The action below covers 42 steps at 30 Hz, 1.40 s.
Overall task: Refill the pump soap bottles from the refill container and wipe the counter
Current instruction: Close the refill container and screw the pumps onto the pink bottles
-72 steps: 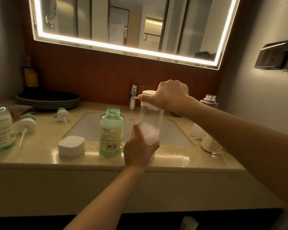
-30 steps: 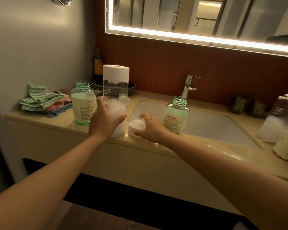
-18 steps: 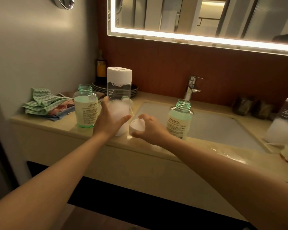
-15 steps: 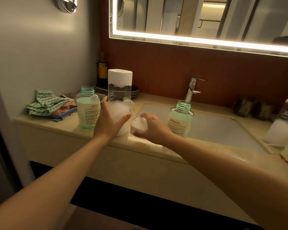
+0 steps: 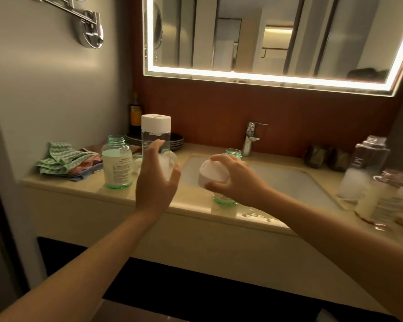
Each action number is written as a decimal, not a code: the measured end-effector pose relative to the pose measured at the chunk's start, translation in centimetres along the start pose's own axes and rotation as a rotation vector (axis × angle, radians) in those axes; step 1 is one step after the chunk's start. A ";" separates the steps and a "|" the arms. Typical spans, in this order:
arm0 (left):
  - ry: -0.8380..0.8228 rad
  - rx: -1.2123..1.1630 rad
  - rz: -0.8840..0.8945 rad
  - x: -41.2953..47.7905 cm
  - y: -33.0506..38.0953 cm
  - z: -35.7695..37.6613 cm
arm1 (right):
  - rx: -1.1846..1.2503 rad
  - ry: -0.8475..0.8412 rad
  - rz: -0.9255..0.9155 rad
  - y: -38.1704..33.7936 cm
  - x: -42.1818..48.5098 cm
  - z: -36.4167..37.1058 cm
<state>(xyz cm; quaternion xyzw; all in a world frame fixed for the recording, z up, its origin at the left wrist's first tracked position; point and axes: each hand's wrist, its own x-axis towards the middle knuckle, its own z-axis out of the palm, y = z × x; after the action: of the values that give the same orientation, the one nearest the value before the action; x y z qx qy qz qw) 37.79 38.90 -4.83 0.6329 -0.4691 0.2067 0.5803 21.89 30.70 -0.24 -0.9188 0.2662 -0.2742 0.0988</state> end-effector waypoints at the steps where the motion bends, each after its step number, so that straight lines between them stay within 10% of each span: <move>1: -0.021 -0.008 0.043 -0.2 0.8 0.6 | -0.002 0.023 0.004 0.5 -0.5 -0.9; 11: -0.268 -0.236 0.177 -2.2 9.6 12.2 | -0.146 0.243 0.285 11.7 -6.3 -11.7; 24: -0.749 -0.572 -0.177 -1.5 20.9 32.2 | -0.203 0.479 0.551 26.3 -5.0 -23.6; 36: -1.122 -0.775 -0.306 1.1 23.5 42.0 | -0.146 0.325 0.590 31.7 -1.1 -25.3; 42: -1.027 -0.799 -0.266 1.5 24.0 42.5 | -0.165 0.229 0.571 31.9 -0.4 -24.8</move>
<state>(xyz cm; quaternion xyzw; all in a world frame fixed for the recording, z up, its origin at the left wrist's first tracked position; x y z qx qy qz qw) 6.46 1.64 -0.93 0.4396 -0.6444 -0.3844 0.4937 -6.06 3.33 9.69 -0.7750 0.5440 -0.3148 0.0664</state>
